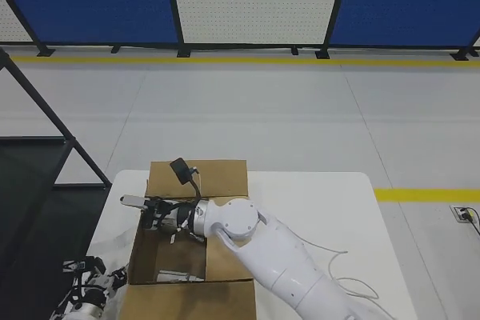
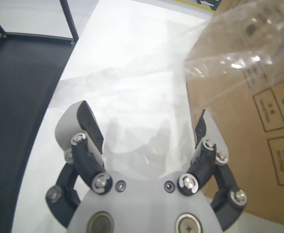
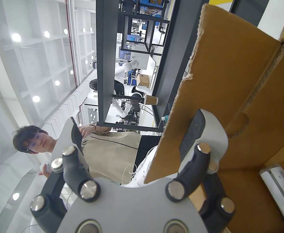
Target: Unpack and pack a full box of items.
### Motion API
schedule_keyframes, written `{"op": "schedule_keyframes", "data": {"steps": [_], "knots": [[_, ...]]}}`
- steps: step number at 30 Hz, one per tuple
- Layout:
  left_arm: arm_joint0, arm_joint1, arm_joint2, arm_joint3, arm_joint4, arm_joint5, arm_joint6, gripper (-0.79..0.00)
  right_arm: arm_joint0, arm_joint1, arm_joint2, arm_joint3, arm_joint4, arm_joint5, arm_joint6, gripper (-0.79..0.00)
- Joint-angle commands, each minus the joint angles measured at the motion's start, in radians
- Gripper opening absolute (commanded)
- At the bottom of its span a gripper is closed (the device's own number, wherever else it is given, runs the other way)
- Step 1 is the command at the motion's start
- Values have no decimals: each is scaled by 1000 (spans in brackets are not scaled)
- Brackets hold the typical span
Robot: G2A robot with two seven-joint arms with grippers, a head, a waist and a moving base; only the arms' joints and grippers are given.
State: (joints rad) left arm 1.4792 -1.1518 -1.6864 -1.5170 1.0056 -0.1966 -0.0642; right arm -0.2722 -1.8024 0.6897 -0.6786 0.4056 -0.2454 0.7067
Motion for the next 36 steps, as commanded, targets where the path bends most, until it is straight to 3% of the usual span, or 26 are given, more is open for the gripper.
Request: {"op": "schedule_keyframes", "data": {"steps": [1,16,22,36], "knots": [[9,-1,11,-9,14,-17,14,0,0,-3,4,5,-2,-2,2,0],[13,-3,29,-49,6,-59,32,0,-4,-25,22,7,-36,-8,10,0],[41,2,-43,-38,-77,-83,44,0,-1,-42,17,18,-50,-1,0,0],[115,8,-192,-45,-294,-156,47,0,-10,-85,1,88,-18,-29,126,0]]}}
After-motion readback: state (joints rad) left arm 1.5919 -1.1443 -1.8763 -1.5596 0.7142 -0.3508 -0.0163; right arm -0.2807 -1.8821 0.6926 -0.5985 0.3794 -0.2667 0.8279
